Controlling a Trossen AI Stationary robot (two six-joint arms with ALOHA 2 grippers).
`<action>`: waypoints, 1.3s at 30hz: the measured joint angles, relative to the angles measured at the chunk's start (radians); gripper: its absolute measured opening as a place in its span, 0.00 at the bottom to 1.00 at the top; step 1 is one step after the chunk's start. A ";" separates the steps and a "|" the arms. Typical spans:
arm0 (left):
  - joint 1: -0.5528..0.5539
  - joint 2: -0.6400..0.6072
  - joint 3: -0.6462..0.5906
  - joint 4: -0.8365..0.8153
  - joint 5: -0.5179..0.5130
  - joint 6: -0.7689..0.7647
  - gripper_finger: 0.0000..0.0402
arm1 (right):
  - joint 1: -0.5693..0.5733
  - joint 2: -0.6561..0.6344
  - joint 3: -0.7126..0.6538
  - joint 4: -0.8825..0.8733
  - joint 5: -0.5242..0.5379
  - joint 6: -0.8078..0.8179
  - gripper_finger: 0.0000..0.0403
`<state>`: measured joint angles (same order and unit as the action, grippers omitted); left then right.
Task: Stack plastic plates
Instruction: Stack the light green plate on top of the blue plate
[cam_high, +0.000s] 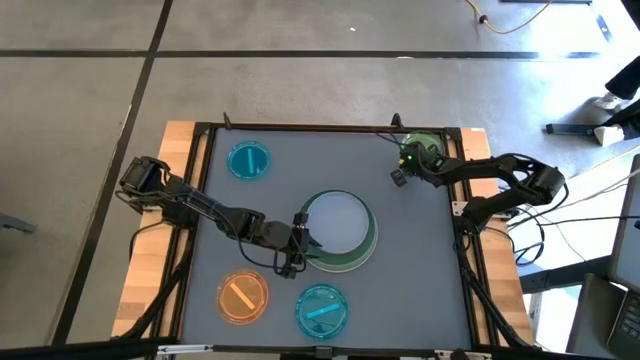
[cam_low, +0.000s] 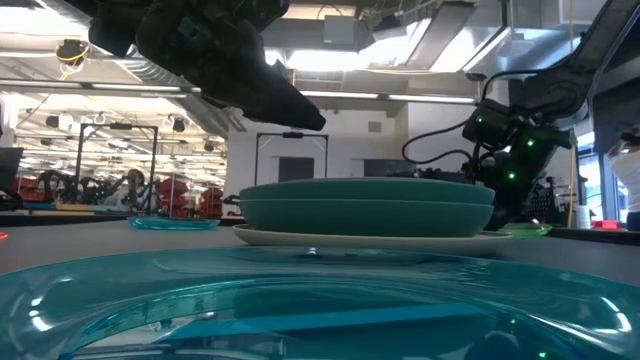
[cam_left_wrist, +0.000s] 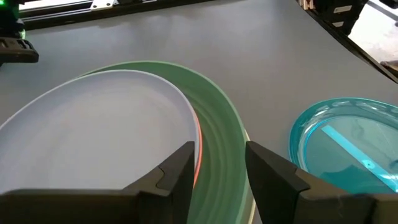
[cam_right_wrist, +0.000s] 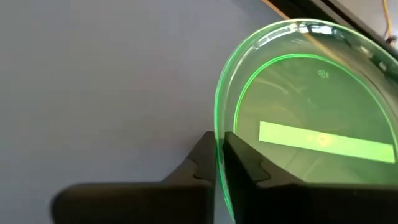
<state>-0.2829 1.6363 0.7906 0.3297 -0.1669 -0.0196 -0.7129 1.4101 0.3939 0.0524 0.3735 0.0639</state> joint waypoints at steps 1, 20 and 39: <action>0.000 0.000 0.000 0.000 0.000 0.000 0.34 | 0.000 0.000 0.000 0.001 0.001 -0.018 0.03; 0.001 0.000 0.000 0.000 0.000 0.000 0.34 | 0.335 -0.210 0.044 0.033 -0.065 -0.203 0.00; -0.014 -0.093 0.028 -0.130 -0.121 -0.031 0.34 | 0.772 -0.207 0.150 0.175 -0.366 -0.386 0.00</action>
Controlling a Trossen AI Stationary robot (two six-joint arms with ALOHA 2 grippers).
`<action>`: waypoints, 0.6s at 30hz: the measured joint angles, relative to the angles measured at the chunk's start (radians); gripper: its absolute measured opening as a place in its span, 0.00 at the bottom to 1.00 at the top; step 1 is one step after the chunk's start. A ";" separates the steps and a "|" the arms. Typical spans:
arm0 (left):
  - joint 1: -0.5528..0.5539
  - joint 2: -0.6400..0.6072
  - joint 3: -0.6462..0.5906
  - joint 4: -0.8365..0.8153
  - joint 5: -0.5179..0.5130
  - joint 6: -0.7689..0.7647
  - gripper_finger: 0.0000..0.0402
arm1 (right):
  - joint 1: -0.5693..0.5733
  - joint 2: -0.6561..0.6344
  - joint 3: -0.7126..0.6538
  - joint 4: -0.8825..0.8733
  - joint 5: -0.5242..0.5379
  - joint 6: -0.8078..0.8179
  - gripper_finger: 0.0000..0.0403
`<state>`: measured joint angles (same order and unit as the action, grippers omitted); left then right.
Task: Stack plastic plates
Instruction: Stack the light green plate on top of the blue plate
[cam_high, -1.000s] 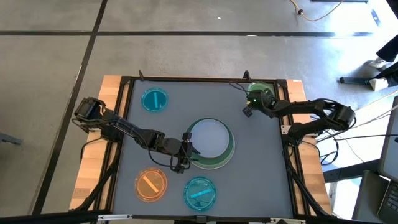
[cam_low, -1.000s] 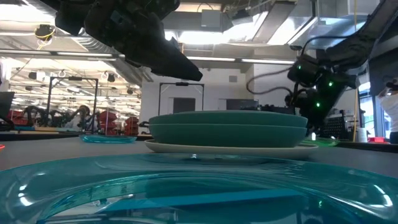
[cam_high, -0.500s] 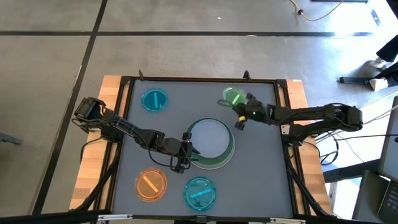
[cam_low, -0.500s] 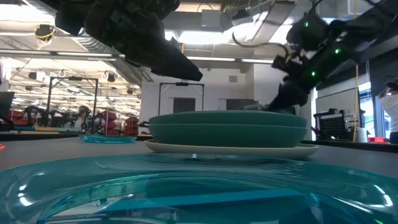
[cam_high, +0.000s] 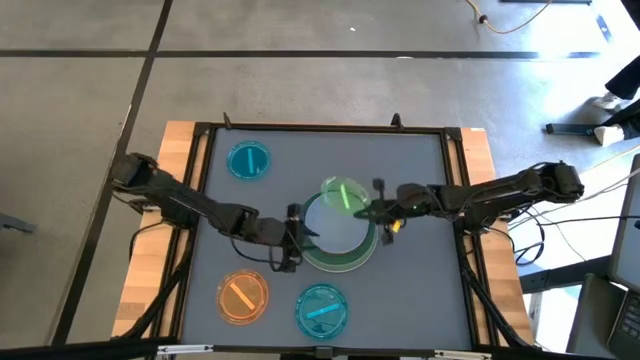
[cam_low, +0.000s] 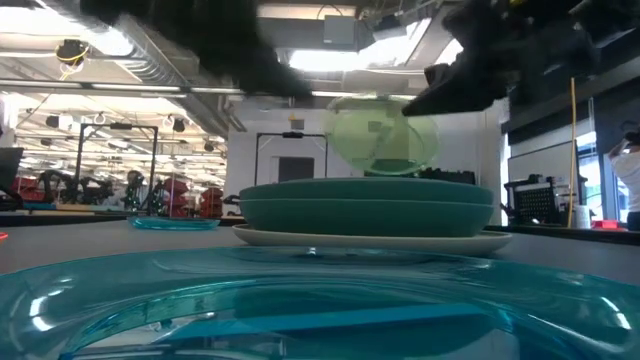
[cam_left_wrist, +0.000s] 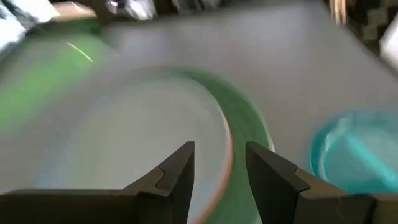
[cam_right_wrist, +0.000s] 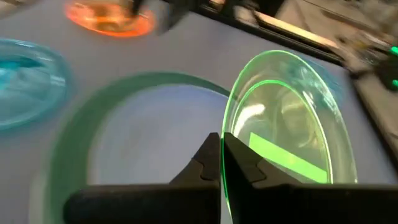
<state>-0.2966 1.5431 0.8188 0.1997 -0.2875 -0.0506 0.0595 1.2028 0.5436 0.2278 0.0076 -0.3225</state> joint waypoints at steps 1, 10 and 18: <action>-0.005 -0.035 0.007 -0.023 -0.027 -0.010 0.34 | 0.014 0.004 0.001 0.009 -0.025 0.000 0.00; -0.101 -0.210 0.003 -0.299 -0.285 -0.129 0.34 | 0.093 0.097 0.000 0.084 -0.117 0.000 0.00; -0.116 -0.186 0.001 -0.418 -0.346 -0.218 0.34 | 0.091 0.194 0.000 0.097 -0.129 0.077 0.00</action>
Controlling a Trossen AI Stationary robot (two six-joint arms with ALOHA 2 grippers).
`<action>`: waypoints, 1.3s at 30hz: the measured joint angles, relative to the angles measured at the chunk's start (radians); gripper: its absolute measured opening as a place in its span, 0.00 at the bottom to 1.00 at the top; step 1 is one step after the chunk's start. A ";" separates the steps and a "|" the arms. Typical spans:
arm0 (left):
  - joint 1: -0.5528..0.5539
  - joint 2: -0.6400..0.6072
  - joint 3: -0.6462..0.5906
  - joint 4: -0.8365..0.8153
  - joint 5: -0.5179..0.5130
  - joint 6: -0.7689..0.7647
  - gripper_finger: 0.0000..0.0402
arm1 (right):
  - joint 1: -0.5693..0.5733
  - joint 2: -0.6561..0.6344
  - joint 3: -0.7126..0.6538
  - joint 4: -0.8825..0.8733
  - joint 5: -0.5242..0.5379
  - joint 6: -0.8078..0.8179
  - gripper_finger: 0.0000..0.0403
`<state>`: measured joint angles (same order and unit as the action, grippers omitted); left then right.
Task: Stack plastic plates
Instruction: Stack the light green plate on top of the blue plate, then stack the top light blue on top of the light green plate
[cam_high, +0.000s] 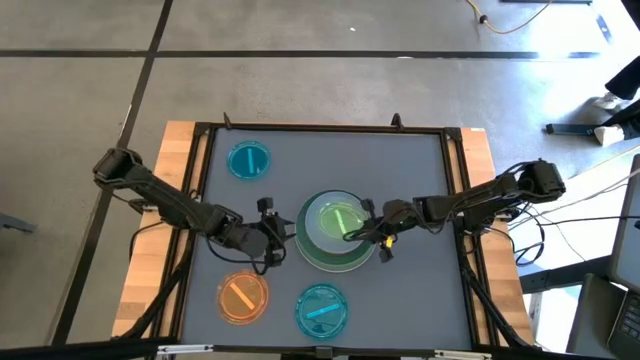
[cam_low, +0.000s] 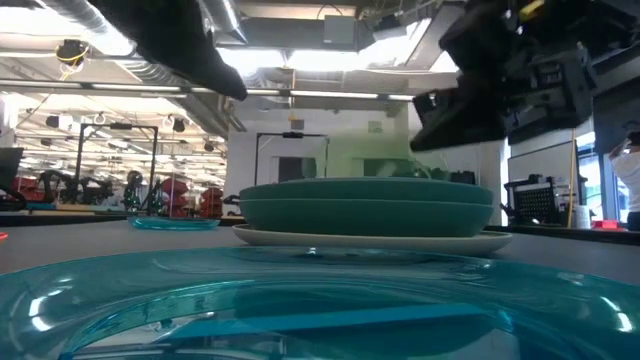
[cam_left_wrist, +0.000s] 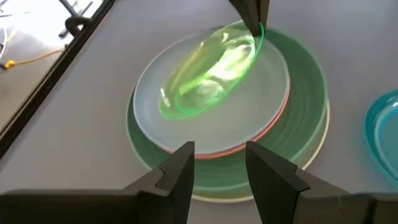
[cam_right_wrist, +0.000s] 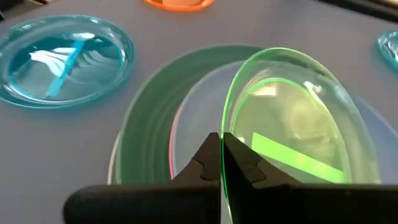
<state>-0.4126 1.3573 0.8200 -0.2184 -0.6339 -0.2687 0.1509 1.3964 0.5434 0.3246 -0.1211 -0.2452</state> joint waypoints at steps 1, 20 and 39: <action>0.001 0.003 0.000 -0.003 -0.001 0.000 0.34 | 0.000 0.012 0.000 0.005 0.008 0.007 0.00; 0.158 0.006 -0.061 -0.121 -0.011 0.011 0.34 | -0.001 0.055 0.000 0.099 0.146 -0.005 0.35; 0.628 0.006 -0.181 -0.131 0.045 -0.013 0.34 | -0.001 0.055 0.000 0.067 0.167 -0.032 0.36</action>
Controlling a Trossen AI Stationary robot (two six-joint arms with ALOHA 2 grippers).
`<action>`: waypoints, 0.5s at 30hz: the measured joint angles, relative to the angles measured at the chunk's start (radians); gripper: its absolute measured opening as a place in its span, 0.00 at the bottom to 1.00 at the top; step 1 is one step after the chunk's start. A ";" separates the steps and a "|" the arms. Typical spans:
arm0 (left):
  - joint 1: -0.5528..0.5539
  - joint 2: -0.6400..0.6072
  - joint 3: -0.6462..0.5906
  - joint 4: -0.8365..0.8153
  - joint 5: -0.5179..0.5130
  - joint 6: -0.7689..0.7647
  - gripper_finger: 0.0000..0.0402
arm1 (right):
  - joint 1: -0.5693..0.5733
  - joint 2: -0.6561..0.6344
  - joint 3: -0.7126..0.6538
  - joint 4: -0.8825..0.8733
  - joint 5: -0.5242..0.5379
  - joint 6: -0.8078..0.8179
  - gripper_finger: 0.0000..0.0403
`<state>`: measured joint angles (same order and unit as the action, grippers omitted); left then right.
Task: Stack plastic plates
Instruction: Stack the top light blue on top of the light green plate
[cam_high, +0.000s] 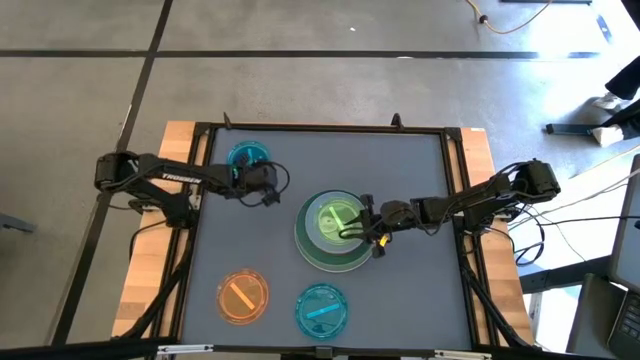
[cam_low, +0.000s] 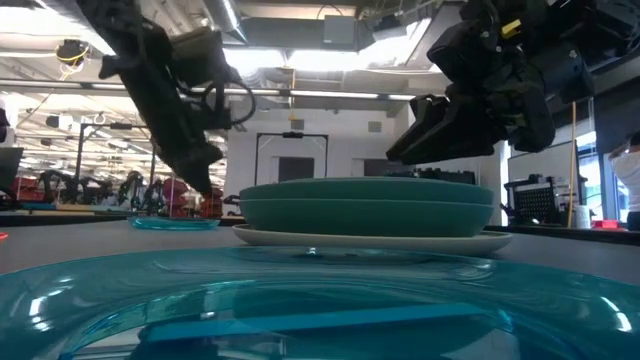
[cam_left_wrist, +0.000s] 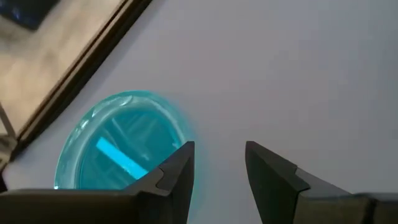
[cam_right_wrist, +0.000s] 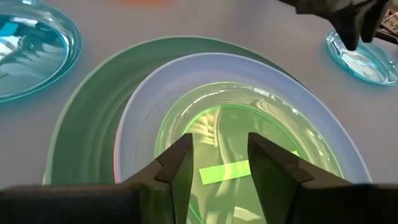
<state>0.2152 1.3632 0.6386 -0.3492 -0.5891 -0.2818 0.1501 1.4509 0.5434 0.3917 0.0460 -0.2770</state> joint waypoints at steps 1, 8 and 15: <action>0.017 0.000 -0.002 0.001 0.007 -0.002 0.34 | 0.000 0.000 0.000 -0.001 0.000 -0.008 0.36; 0.107 0.000 -0.003 0.006 0.092 -0.023 0.34 | 0.000 0.000 0.000 0.001 0.003 -0.027 0.36; 0.159 0.000 -0.003 -0.002 0.208 -0.050 0.34 | 0.000 0.000 0.000 0.000 0.003 -0.019 0.36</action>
<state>0.3739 1.3636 0.6357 -0.3513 -0.3813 -0.3317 0.1501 1.4506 0.5434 0.3920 0.0486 -0.2962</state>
